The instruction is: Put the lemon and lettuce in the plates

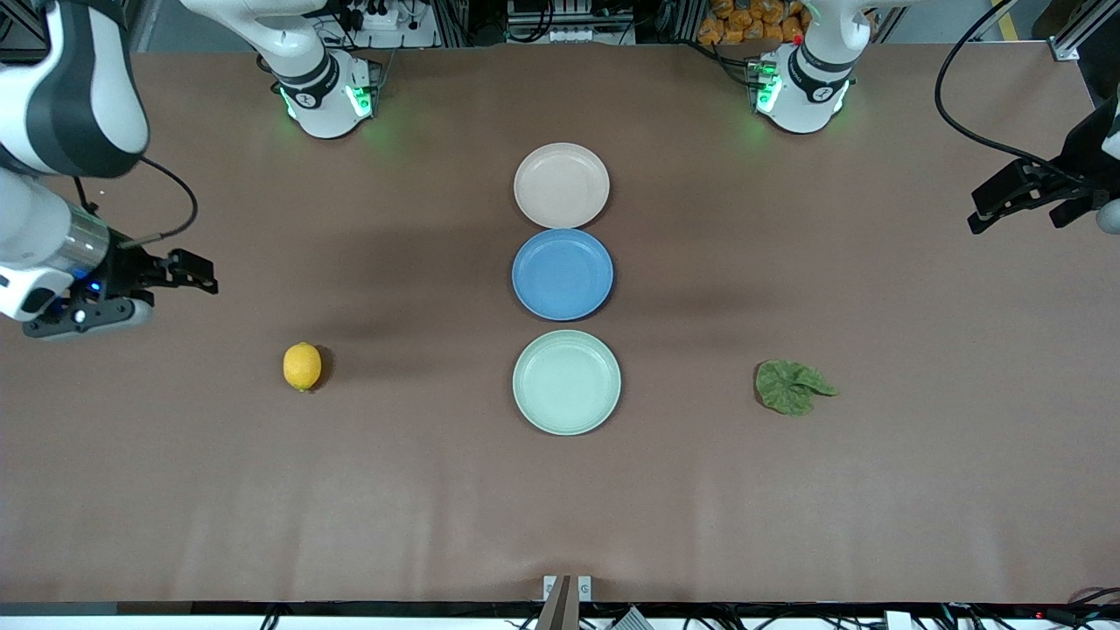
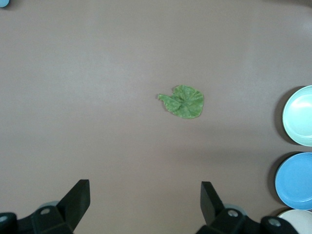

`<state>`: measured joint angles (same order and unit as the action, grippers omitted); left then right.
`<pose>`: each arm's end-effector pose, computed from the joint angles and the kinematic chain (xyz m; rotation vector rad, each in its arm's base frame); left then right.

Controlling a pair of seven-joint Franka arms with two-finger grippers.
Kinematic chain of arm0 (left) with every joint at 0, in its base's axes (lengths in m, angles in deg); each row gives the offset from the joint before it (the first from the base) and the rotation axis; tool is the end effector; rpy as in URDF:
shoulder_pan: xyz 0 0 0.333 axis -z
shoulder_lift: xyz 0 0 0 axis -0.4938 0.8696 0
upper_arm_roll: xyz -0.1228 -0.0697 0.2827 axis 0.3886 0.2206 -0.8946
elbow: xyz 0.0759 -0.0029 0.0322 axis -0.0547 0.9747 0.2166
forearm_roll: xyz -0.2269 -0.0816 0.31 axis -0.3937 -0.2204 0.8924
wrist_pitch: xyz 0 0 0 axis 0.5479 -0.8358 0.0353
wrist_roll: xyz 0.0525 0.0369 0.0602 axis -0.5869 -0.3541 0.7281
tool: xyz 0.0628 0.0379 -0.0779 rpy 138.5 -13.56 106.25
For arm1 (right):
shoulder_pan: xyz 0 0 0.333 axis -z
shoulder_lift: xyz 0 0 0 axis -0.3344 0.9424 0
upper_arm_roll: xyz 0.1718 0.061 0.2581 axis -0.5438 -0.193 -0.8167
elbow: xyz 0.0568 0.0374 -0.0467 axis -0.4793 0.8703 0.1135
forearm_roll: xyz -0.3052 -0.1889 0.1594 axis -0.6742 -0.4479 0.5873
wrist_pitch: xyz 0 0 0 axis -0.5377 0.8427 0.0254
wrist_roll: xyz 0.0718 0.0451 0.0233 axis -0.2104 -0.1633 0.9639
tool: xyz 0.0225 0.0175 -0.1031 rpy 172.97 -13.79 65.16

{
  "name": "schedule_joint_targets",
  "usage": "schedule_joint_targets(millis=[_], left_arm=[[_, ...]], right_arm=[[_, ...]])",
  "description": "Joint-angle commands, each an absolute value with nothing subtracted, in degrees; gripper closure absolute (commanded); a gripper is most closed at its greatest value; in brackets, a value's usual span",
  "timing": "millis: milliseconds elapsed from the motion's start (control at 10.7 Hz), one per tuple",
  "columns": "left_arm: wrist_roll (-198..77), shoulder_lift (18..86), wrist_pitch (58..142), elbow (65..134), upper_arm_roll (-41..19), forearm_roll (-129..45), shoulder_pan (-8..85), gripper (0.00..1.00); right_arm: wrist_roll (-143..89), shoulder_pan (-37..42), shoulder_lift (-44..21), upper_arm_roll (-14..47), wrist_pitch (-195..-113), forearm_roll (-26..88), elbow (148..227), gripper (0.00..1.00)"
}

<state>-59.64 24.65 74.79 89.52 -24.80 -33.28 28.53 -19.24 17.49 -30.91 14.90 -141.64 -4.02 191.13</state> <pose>0.5460 -0.0309 0.6512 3.1318 0.1165 0.1078 0.5776 -0.0110 0.4958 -3.0852 -0.2872 0.1004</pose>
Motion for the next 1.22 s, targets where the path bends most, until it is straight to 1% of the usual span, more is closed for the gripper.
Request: schedule_joint_targets(millis=[0,94,655,842,935,1122], left_arm=[[-61.07,24.87,73.87,88.65,-24.69,-32.83,28.1,0.0],[-60.99,24.96,73.87,88.65,-24.69,-32.74,28.36,0.0],[-61.16,25.05,73.87,88.82,-24.52,-32.74,28.27,0.0],[-61.42,26.36,73.78,89.96,-24.52,-32.82,28.01,0.0],[-62.29,27.32,74.3,91.88,-24.52,-32.82,27.49,0.0],[-62.57,29.87,77.89,94.79,-24.52,-33.0,27.13,0.0]], right_arm=[[-19.13,17.34,-34.78,14.95,-135.01,-4.33,187.47,0.0],[-18.87,17.43,-35.93,14.95,-134.36,-4.42,187.27,0.0],[-18.78,17.69,-36.12,15.12,-133.39,-4.42,186.83,0.0],[-18.86,18.04,-35.16,15.21,-133.91,-4.42,187.09,0.0],[-19.04,18.13,-34.11,15.21,-134.26,-4.42,187.35,0.0],[-19.22,18.48,-31.13,15.21,-137.76,-4.33,188.75,0.0]])
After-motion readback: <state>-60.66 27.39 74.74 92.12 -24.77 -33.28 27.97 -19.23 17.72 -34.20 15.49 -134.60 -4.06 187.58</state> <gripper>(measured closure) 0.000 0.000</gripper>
